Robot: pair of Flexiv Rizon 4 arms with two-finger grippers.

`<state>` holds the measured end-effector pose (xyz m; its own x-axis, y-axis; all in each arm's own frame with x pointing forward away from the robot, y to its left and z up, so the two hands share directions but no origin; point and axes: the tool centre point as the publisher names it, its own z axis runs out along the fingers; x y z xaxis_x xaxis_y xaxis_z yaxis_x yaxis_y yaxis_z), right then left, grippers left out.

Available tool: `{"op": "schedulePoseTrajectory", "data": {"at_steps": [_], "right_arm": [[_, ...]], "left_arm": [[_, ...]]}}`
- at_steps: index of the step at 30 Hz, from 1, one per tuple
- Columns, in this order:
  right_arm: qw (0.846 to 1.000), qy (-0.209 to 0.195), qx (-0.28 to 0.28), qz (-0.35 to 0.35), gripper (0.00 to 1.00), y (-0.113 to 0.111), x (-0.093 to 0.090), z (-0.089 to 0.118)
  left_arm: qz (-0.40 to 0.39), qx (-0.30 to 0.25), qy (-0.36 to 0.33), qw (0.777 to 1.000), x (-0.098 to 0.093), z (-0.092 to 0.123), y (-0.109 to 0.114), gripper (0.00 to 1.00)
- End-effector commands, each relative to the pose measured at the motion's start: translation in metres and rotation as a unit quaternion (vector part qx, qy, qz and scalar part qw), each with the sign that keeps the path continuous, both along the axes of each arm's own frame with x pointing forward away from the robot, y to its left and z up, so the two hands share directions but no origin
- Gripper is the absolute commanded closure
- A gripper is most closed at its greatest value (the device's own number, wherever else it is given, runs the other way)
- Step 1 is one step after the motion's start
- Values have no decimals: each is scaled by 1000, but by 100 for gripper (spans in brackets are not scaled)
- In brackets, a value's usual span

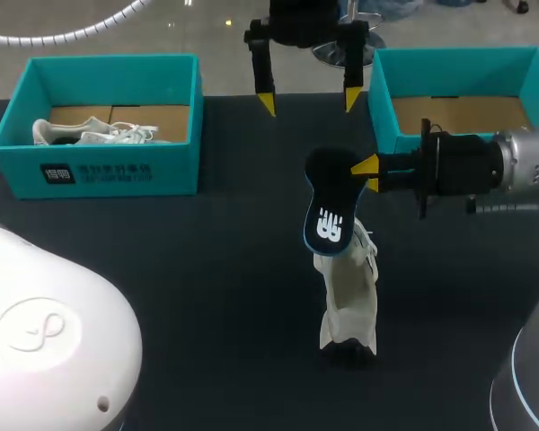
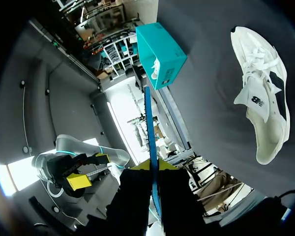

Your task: Take the shoe out of the shoebox, open the shoe tongue, remove and reinsert the insole, then place the shoe into the shoebox

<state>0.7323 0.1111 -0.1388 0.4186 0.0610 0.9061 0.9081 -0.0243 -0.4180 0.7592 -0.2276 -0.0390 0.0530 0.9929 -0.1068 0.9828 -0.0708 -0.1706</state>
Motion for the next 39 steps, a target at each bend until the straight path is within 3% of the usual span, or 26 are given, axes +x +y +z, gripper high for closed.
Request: {"op": "schedulePoseTrajectory", "data": {"at_steps": [1,11,19,27,39], "right_arm": [[1000,0,0,0,100,1,1,0],[1000,0,0,0,100,1,1,0],[1000,0,0,0,100,1,1,0],[1000,0,0,0,100,1,1,0],[1000,0,0,0,100,1,1,0]], "left_arm": [[20,-68,24,997,1,1,17,0],[55,-240,24,969,-19,-28,84,0],[117,-300,38,946,-18,-54,128,0],[124,-357,79,922,-6,-69,150,0],[116,-405,87,903,-2,-75,139,0]]}}
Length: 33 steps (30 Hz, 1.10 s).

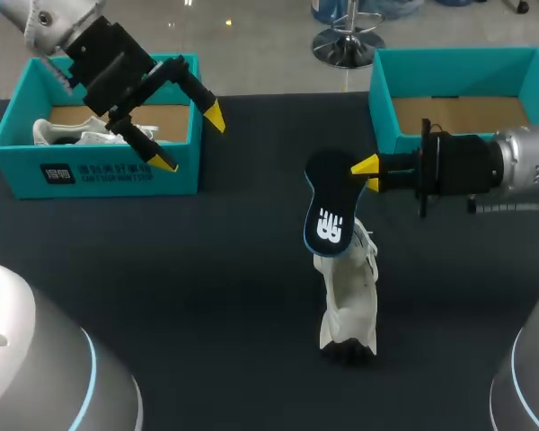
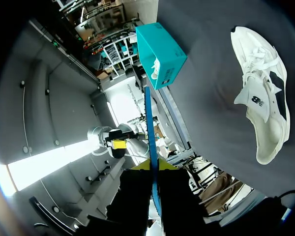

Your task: Take the shoe out of the shoebox, open the shoe tongue, remove and reinsert the insole, then place the shoe into the shoebox

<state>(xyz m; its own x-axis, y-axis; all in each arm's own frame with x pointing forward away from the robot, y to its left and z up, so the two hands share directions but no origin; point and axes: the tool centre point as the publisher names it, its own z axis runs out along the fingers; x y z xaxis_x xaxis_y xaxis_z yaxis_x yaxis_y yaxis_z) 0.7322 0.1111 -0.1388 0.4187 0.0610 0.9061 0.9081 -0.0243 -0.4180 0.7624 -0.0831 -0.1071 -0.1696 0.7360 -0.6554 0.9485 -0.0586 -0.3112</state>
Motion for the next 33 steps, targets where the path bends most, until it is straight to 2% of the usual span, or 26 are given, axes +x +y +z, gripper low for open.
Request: {"op": "schedulePoseTrajectory", "data": {"at_steps": [1,12,15,19,20,22,33], "right_arm": [[1000,0,0,0,100,1,1,0],[1000,0,0,0,100,1,1,0],[1000,0,0,0,100,1,1,0],[1000,0,0,0,100,1,1,0],[1000,0,0,0,100,1,1,0],[1000,0,0,0,100,1,1,0],[1000,0,0,0,100,1,1,0]], "left_arm": [[52,-111,5,992,-5,-8,-6,0],[92,-232,66,966,3,-12,-3,0],[94,-244,72,962,6,-14,-2,0],[88,-242,70,964,6,-15,-5,0],[88,-231,67,967,6,-14,-6,0],[78,-176,41,981,3,-10,-12,0],[78,-176,41,981,3,-10,-12,0]]}}
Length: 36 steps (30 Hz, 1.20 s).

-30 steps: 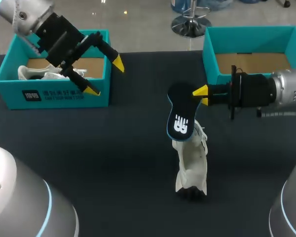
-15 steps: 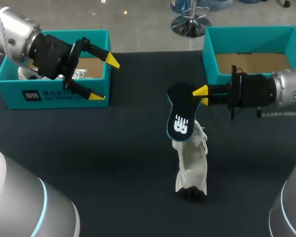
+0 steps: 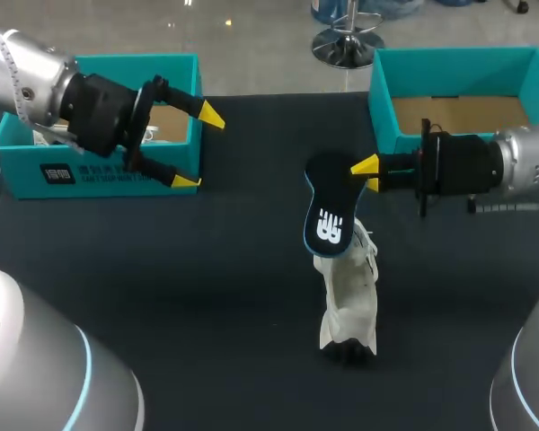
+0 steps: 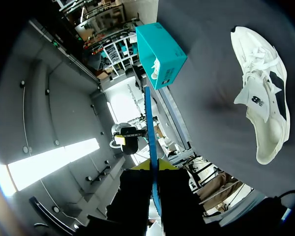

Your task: Take the shoe out of the shoebox, open the shoe tongue, remove and reinsert the insole, then place the shoe into the shoebox

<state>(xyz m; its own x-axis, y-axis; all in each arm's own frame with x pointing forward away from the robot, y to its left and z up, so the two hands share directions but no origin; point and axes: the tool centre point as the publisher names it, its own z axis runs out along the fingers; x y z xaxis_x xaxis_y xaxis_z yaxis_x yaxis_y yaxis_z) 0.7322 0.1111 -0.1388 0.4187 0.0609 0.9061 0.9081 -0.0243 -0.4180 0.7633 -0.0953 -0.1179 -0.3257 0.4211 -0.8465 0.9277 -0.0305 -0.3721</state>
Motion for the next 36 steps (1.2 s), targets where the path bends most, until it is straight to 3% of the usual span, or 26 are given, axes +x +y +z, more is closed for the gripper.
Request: {"op": "schedulePoseTrajectory", "data": {"at_steps": [1,17,21,36], "right_arm": [[1000,0,0,0,100,1,1,0],[1000,0,0,0,100,1,1,0],[1000,0,0,0,100,1,1,0],[1000,0,0,0,100,1,1,0]], "left_arm": [[-3,3,0,1000,2,1,0,0],[-3,3,0,1000,2,1,0,0],[15,-36,1,999,0,1,-6,0],[1,-116,17,993,-30,-2,-63,0]]}}
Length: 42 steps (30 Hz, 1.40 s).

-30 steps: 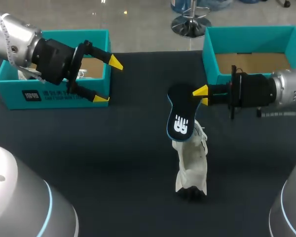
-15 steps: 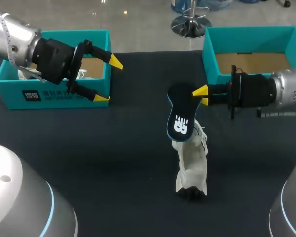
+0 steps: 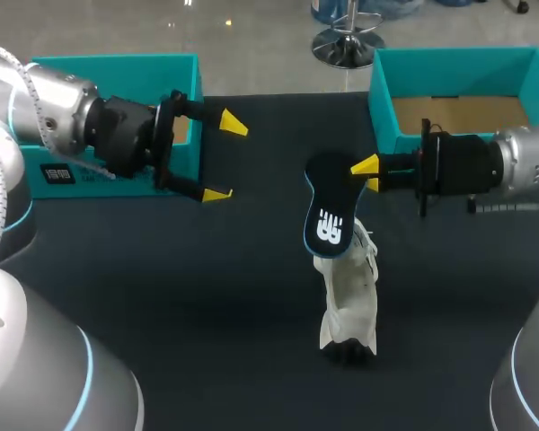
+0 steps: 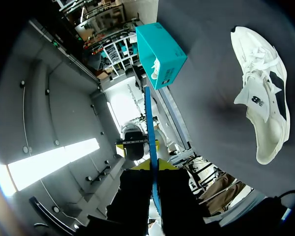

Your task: Take the shoe out of the shoebox, open the shoe tongue, remove and reinsert the insole, then place the shoe into the shoebox

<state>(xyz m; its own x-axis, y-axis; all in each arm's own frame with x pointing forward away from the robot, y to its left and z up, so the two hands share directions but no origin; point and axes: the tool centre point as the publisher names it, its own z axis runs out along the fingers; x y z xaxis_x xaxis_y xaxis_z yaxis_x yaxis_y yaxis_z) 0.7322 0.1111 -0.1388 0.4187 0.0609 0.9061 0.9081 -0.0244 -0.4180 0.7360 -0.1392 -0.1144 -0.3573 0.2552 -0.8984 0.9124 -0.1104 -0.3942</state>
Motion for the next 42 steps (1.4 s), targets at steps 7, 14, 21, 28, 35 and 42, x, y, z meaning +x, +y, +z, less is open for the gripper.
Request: {"op": "schedulePoseTrajectory", "data": {"at_steps": [7,14,21,28,35,42], "right_arm": [[1000,0,0,0,100,1,1,0],[1000,0,0,0,100,1,1,0],[1000,0,0,0,100,1,1,0],[1000,0,0,0,100,1,1,0],[1000,0,0,0,100,1,1,0],[1000,0,0,0,100,1,1,0]], "left_arm": [[-10,-47,4,999,-5,-3,-54,0],[-21,-62,3,998,-10,-3,-78,0],[-30,-70,6,997,-16,-3,-96,0],[-32,-69,6,997,-19,-6,-109,0],[-28,-64,7,997,-19,-8,-118,0],[-5,-49,-5,999,-7,-11,-116,0]]}}
